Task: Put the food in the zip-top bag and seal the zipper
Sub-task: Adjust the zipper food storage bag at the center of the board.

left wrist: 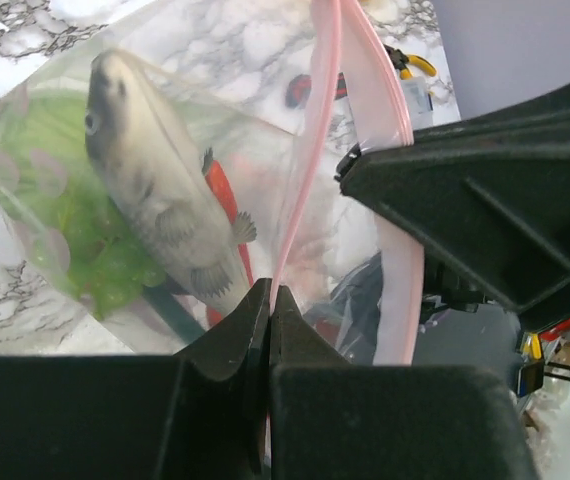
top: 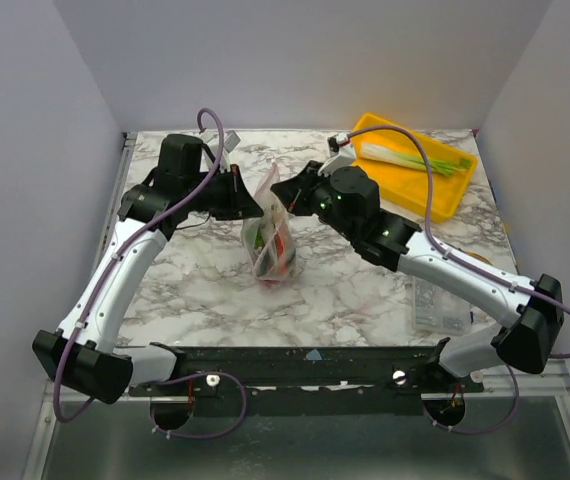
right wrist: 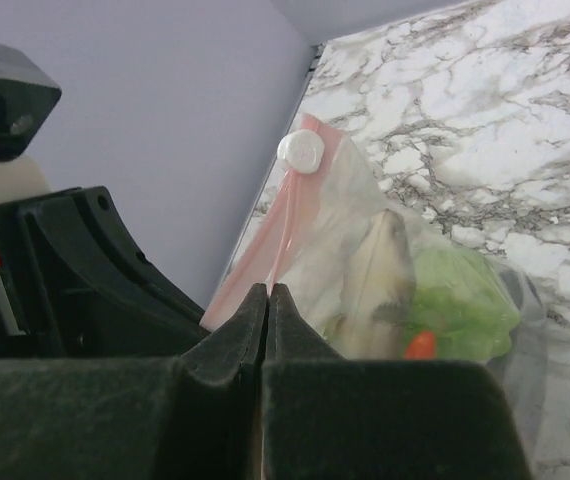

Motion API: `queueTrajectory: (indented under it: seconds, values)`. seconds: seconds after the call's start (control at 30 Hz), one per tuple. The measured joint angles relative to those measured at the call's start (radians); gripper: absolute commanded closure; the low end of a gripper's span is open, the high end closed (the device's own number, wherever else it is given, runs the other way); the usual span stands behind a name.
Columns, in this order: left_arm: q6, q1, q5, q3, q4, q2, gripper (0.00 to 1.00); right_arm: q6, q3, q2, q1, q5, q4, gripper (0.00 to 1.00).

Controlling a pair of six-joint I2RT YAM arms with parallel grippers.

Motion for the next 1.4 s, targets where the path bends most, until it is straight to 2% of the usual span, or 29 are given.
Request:
queueTrajectory:
  seconds: [0.27,0.33,0.47,0.6,0.67,0.87,0.93,1.1,1.23,1.3,1.37,1.4]
  values:
    - [0.015,-0.032,0.001,-0.162,0.121,-0.142,0.94,0.123,-0.085,-0.061,0.006,0.011,0.009,1.00]
    - [0.014,-0.037,0.001,-0.193,0.142,-0.158,0.86,0.154,-0.087,-0.053,0.011,0.012,0.005,0.99]
    - [0.006,-0.042,0.001,-0.234,0.200,-0.171,0.78,0.207,-0.087,-0.052,0.022,0.015,0.002,1.00]
    - [0.000,-0.043,0.005,-0.269,0.239,-0.187,0.57,0.253,-0.088,-0.047,0.033,0.015,0.005,0.99]
    - [-0.006,-0.043,0.012,-0.275,0.256,-0.190,0.51,0.267,-0.087,-0.035,0.040,0.015,0.011,1.00]
    - [-0.019,-0.048,0.016,-0.280,0.284,-0.211,0.53,0.283,-0.085,0.003,0.048,0.014,0.011,1.00]
    - [-0.021,-0.048,0.016,-0.280,0.284,-0.214,0.52,0.269,-0.085,0.004,0.048,0.014,0.011,0.99]
    - [-0.031,-0.048,0.013,-0.280,0.272,-0.217,0.35,0.159,-0.084,0.000,0.048,0.009,0.009,0.99]
    - [-0.086,-0.048,-0.023,-0.280,0.273,-0.236,0.27,0.041,-0.052,0.000,0.048,-0.026,-0.021,1.00]
    - [-0.130,-0.048,-0.042,-0.277,0.273,-0.241,0.18,-0.011,-0.030,0.000,0.048,-0.042,-0.034,1.00]
    - [-0.178,-0.047,-0.068,-0.272,0.274,-0.241,0.18,-0.058,-0.018,-0.003,0.048,-0.051,-0.045,1.00]
    - [-0.201,-0.047,-0.080,-0.270,0.275,-0.241,0.12,-0.077,-0.016,-0.003,0.048,-0.058,-0.048,1.00]
